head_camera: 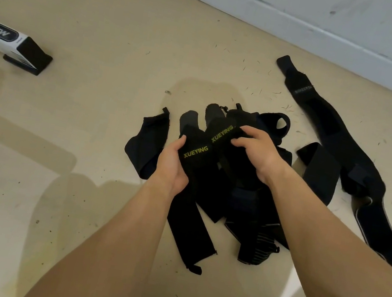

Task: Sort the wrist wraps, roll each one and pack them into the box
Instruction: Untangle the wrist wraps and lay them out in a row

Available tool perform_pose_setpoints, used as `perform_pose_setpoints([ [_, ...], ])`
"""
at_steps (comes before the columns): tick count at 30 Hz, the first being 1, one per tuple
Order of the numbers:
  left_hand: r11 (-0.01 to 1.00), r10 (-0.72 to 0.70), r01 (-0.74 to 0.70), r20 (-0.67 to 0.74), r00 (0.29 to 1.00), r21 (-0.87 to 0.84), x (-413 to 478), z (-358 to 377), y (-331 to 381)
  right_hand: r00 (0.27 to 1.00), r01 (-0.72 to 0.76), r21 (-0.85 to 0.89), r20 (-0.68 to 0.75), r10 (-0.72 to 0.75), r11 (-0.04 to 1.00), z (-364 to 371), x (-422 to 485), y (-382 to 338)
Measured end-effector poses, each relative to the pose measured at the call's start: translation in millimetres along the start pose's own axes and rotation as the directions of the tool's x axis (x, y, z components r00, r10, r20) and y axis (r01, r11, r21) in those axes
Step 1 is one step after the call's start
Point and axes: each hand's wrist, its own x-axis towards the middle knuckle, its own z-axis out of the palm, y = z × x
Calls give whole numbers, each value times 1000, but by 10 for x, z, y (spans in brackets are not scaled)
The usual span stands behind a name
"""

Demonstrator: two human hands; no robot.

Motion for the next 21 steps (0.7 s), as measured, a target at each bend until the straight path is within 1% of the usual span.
perform_pose_setpoints([
  [2,998,-17,13,75,997,57,-39,80,25,1000,8,-19,1,-8,1000,-75,-19,11],
  [4,992,-51,36,122,991,122,-62,120,33,997,-8,-79,70,13,997,-145,-42,-27],
  [6,983,-85,63,128,988,170,-66,113,25,989,-29,-126,142,47,992,-192,-55,-70],
  [8,980,-111,87,130,985,179,-56,92,3,987,-53,-102,147,68,993,-200,-92,-105],
  [10,977,-101,79,104,989,198,-56,109,-22,994,-31,-46,106,36,998,-177,-146,-114],
  [13,968,-11,5,23,1000,252,-36,188,-70,999,31,11,36,-32,999,-149,-213,-68],
  [16,940,122,-97,-58,991,326,-60,294,-84,997,52,53,-65,-49,997,-192,-305,-10],
  [19,933,187,-140,-114,976,330,-187,389,-42,982,78,96,-178,-60,992,-319,-488,-14],
  [21,913,217,-159,-115,969,377,-305,440,-14,973,87,124,-226,-57,988,-428,-645,-66],
])
